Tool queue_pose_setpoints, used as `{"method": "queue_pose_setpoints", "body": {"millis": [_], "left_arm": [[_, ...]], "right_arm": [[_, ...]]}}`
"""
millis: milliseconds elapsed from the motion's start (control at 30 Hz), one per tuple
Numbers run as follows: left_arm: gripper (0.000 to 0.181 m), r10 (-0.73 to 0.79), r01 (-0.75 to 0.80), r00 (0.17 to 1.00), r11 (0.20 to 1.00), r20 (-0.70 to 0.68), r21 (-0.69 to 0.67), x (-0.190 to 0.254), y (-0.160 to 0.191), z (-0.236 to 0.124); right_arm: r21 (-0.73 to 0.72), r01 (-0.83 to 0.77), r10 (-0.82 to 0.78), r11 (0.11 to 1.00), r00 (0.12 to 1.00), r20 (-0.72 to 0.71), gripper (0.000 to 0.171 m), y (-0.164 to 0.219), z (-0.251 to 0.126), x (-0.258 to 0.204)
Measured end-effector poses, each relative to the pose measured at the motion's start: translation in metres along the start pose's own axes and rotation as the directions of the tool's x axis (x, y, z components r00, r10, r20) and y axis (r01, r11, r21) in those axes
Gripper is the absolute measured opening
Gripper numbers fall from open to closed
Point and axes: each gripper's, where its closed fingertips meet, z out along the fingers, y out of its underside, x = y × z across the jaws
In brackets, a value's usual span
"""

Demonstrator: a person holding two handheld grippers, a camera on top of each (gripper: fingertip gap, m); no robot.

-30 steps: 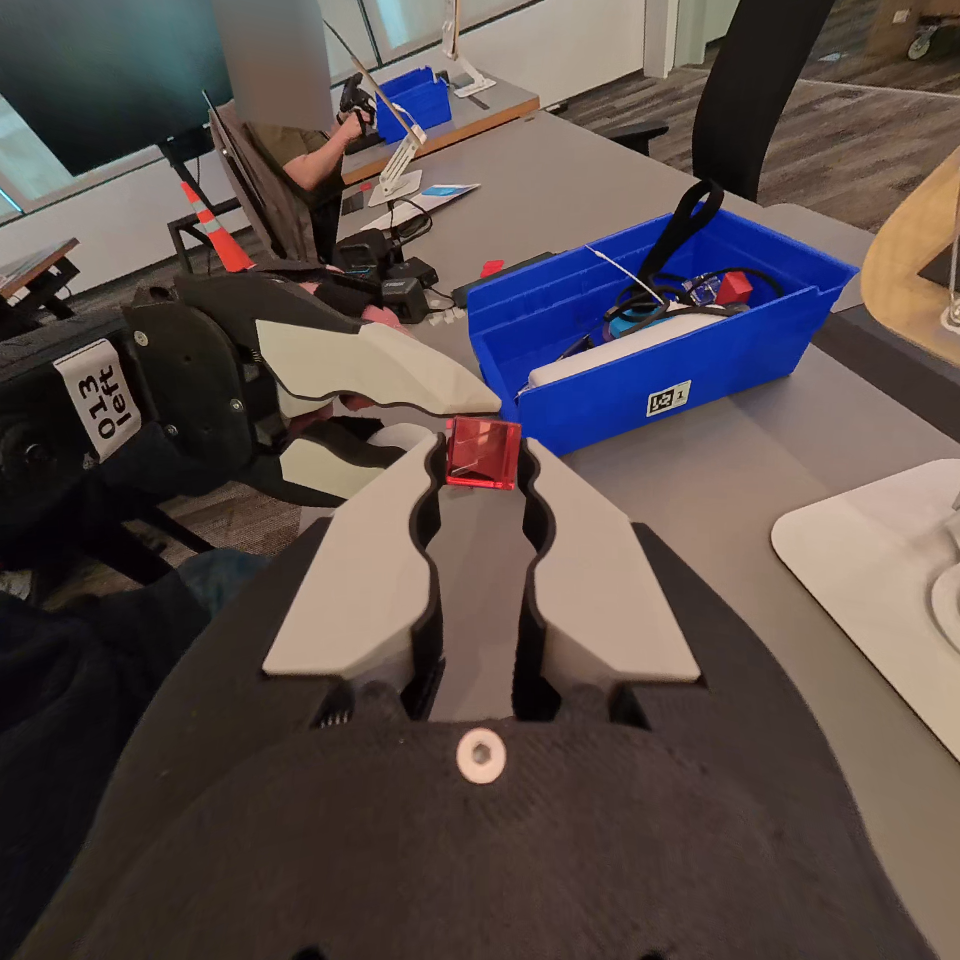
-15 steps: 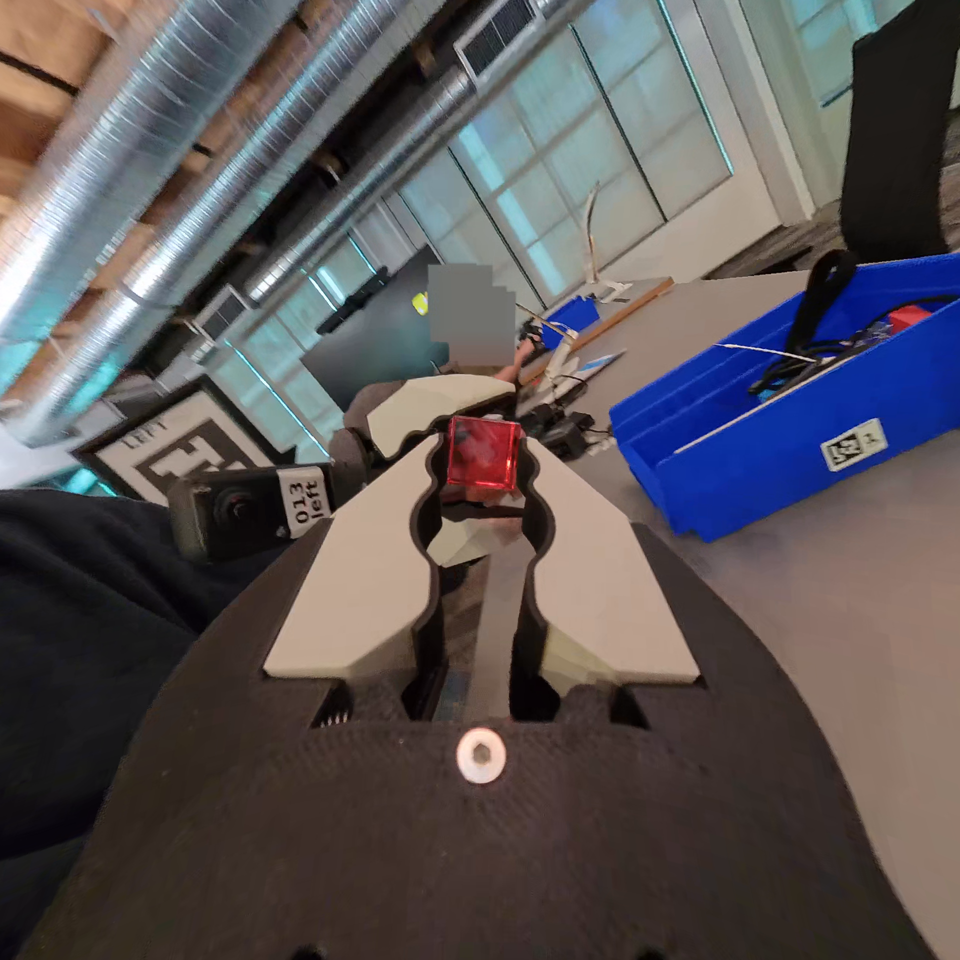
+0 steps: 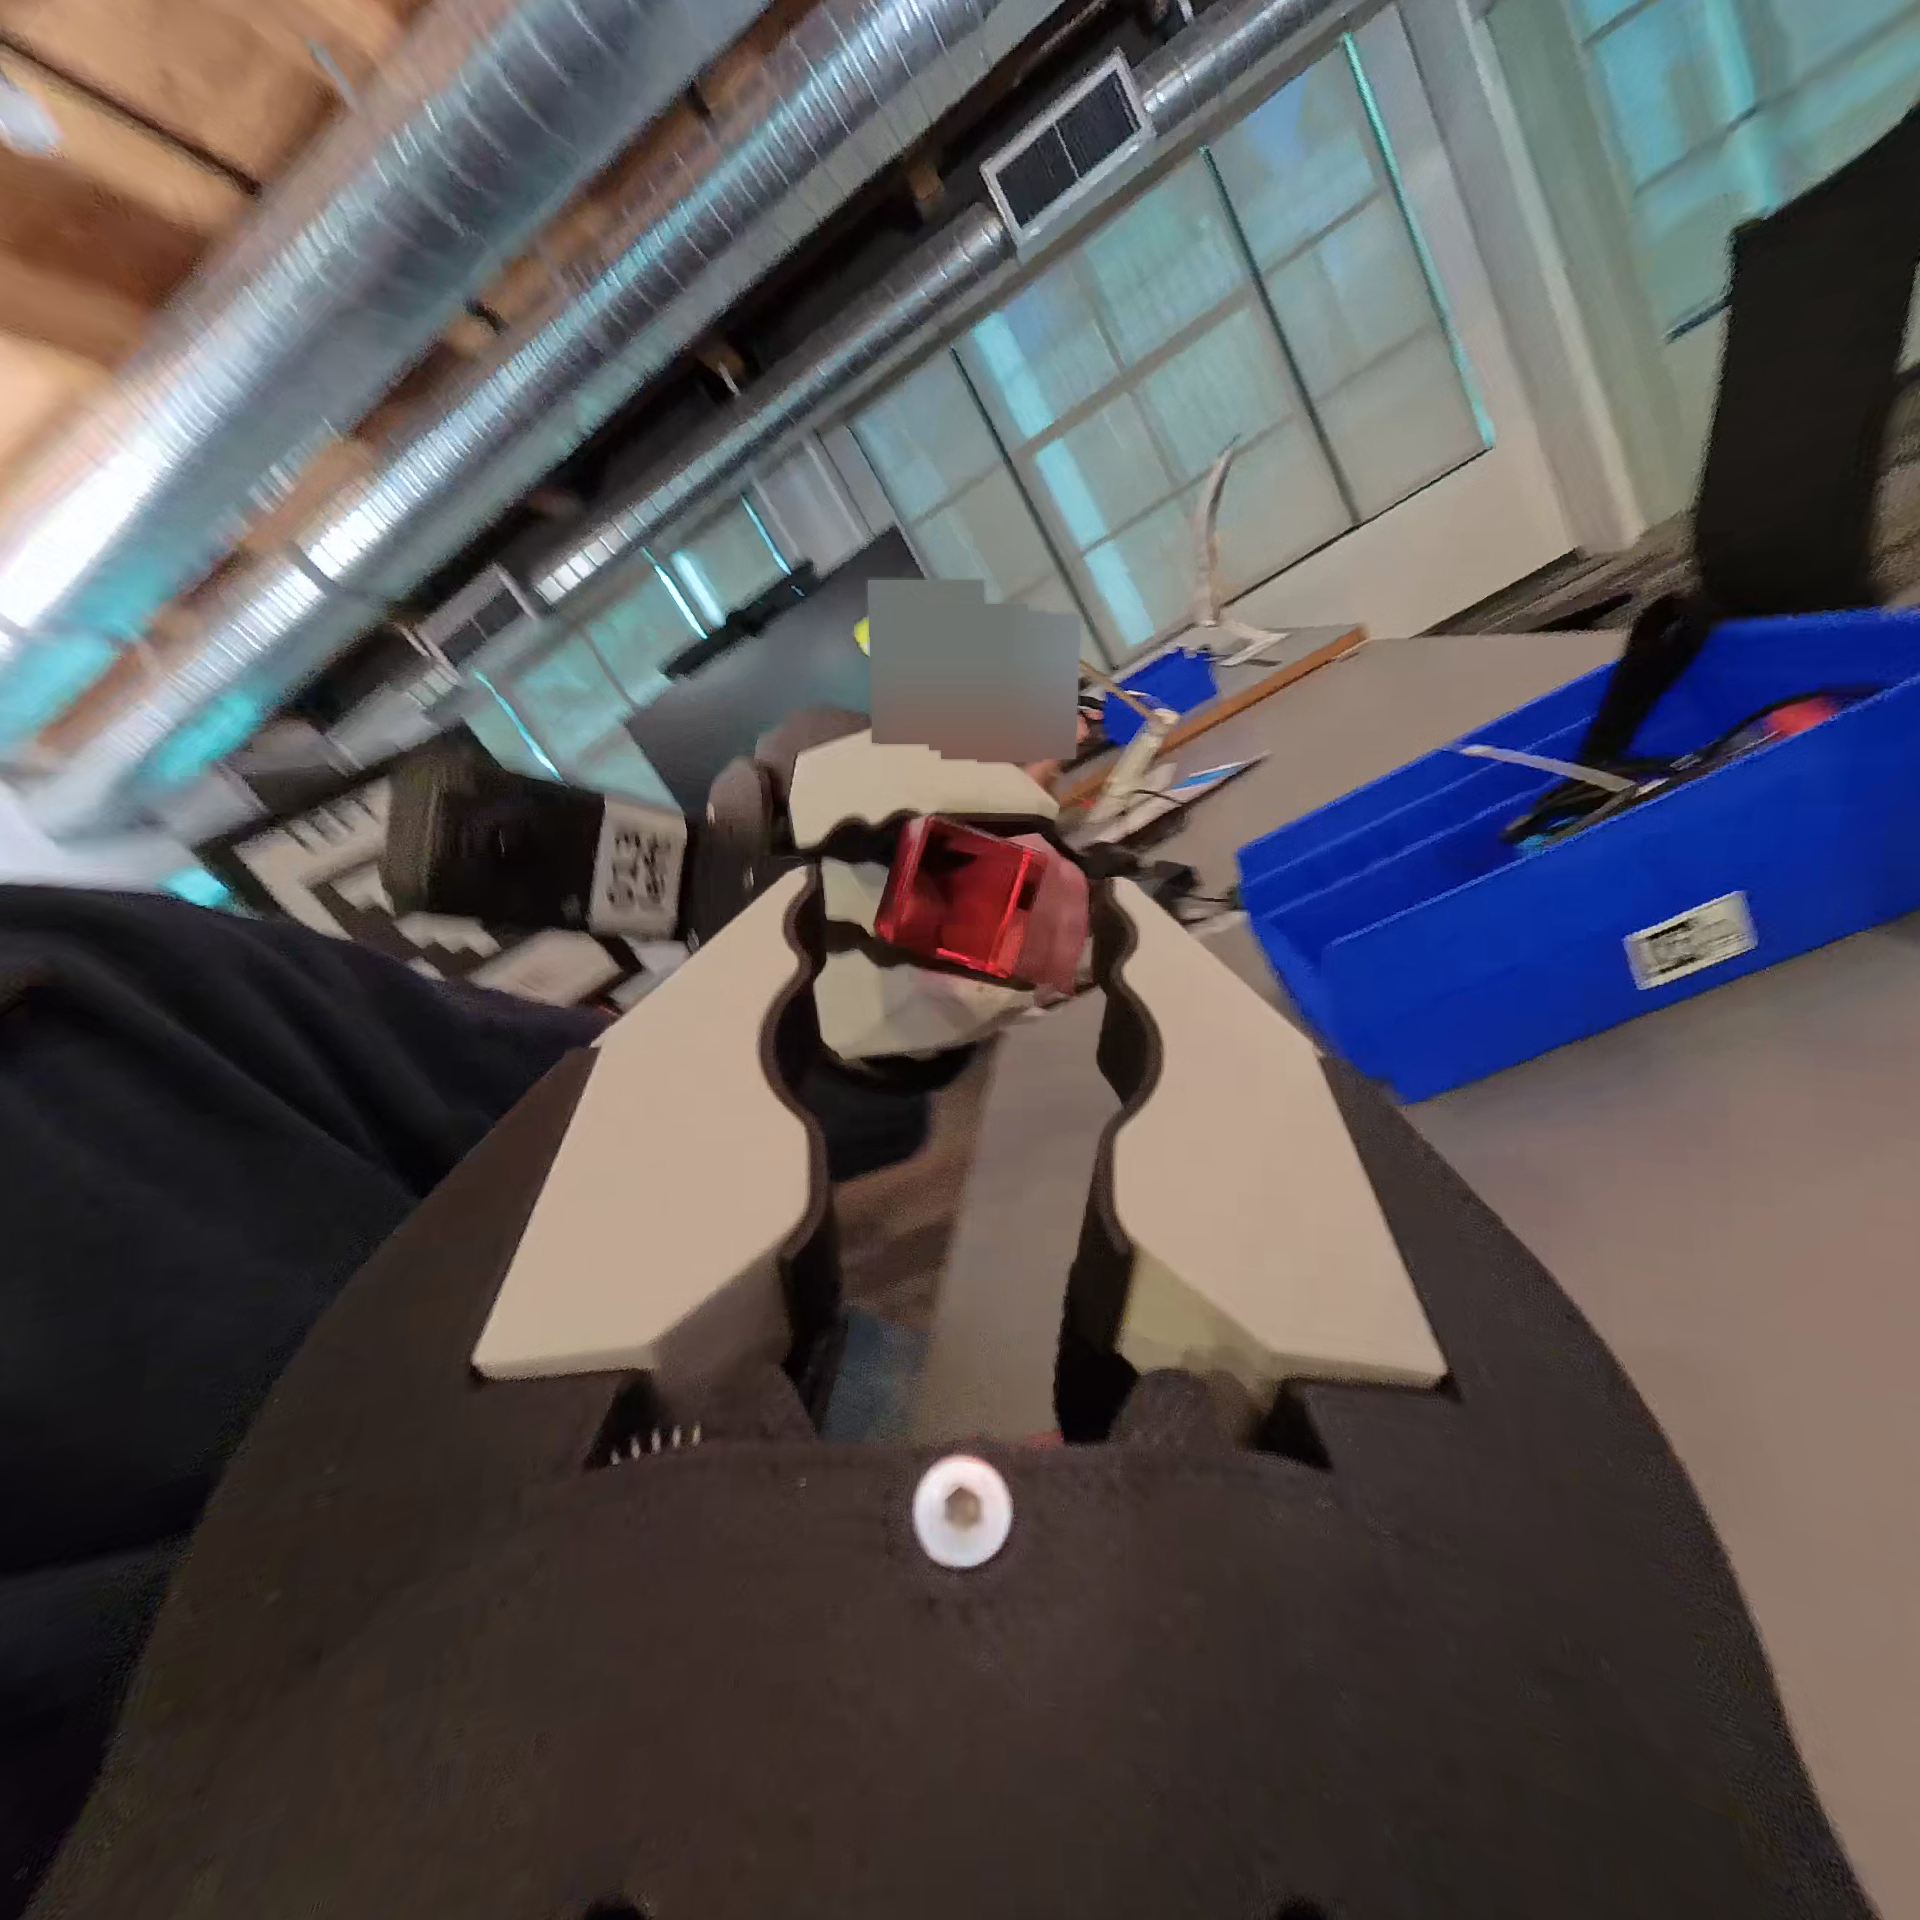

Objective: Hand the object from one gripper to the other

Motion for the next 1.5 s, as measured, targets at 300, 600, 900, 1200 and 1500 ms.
{"method": "queue_pose_setpoints", "body": {"millis": [300,600,900,1200,1500], "left_arm": [[0.03,-0.667,0.698,0.56,0.699,-0.492,-0.154,0.018,-0.012,-0.001],[0.029,-0.596,0.769,0.196,0.587,-0.779,-0.255,0.034,-0.044,-0.018],[0.029,-0.524,0.75,0.086,0.594,-0.847,-0.292,0.053,-0.048,-0.021],[0.048,-0.715,0.794,0.355,0.571,-0.603,-0.21,0.033,-0.027,0.007],[0.057,-0.805,0.819,0.467,0.55,-0.366,-0.163,0.041,-0.021,0.028]], "right_arm": [[-0.598,0.762,-0.961,0.248,0.269,-0.056,0.063,0.001,-0.026,0.002],[-0.552,0.81,-0.968,-0.197,-0.072,0.24,0.05,0.023,-0.015,-0.021],[-0.589,0.796,-0.962,-0.143,0.028,0.271,0.024,0.028,-0.021,-0.022],[-0.796,0.575,-0.977,-0.189,-0.027,0.212,0.024,0.015,-0.051,0.013],[-0.874,0.444,-0.98,-0.198,-0.097,0.173,0.024,0.018,-0.055,0.025]]}}
